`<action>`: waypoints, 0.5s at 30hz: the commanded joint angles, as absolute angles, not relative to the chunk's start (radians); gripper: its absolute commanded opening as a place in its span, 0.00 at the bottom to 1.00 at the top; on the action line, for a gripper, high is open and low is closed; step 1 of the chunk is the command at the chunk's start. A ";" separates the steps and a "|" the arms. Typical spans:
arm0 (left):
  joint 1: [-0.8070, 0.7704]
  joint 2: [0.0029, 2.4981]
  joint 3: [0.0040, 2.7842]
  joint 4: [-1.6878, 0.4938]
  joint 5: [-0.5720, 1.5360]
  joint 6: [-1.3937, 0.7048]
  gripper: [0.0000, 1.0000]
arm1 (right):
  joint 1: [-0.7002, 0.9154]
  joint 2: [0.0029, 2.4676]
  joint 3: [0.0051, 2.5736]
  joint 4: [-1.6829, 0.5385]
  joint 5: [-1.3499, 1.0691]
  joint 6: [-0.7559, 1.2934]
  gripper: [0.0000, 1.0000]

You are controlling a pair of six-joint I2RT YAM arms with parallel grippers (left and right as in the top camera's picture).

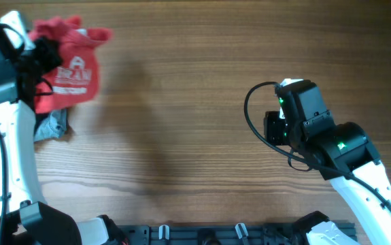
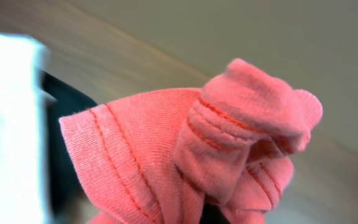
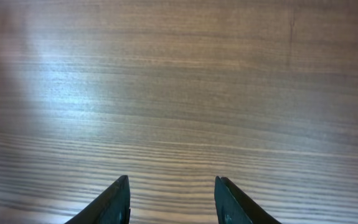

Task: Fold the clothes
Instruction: 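Carry the folded red shirt left and place it on the clothes stack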

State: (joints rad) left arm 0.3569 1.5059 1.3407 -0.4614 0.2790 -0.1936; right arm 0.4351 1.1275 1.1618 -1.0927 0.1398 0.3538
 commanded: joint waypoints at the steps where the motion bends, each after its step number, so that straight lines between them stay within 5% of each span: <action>1: 0.448 1.512 1.353 -0.338 0.191 -0.225 0.04 | 0.437 1.123 1.171 -1.105 0.162 0.370 0.44; 15: 0.679 1.691 1.353 -0.069 0.147 -0.305 0.06 | 0.437 1.123 1.171 -1.121 0.161 0.396 0.44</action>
